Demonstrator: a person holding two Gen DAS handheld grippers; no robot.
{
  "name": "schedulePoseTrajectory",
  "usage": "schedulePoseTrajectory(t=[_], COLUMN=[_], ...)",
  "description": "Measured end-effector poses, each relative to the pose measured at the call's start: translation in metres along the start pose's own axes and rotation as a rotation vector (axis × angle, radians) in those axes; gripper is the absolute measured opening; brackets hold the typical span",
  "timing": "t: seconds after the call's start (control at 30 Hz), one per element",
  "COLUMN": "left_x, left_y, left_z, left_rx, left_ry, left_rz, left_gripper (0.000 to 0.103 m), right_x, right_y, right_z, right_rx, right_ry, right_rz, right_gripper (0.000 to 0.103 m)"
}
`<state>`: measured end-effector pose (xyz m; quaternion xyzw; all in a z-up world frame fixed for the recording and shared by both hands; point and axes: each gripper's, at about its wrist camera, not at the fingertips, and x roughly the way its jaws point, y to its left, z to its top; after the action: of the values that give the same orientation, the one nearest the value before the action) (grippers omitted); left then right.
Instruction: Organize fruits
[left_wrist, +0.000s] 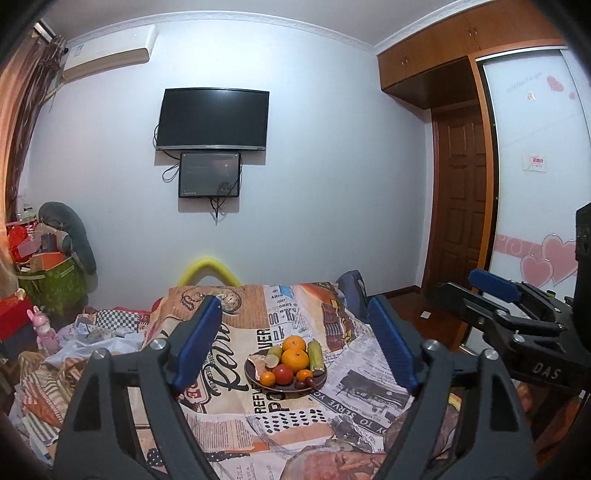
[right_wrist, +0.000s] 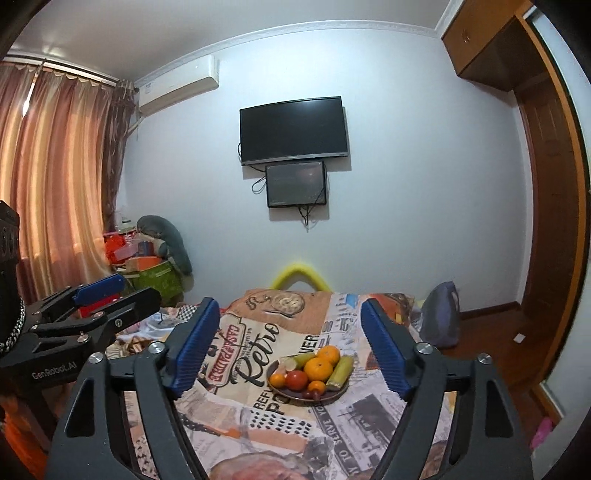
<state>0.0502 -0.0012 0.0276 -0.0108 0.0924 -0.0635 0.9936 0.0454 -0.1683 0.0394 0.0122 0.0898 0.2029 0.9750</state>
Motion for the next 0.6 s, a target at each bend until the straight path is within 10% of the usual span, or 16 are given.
schedulePoseTrajectory(t=[0.6], left_x=[-0.0022], left_y=[-0.0007], left_z=[-0.0049], left_rx=[-0.003], left_ry=[-0.001], left_rz=[0.034], left_gripper=[0.102], right_x=[-0.0122], right_y=[-0.0067], right_z=[-0.0089], right_rx=[0.008], right_ry=[-0.006], right_rz=[-0.044], right_gripper=[0.103])
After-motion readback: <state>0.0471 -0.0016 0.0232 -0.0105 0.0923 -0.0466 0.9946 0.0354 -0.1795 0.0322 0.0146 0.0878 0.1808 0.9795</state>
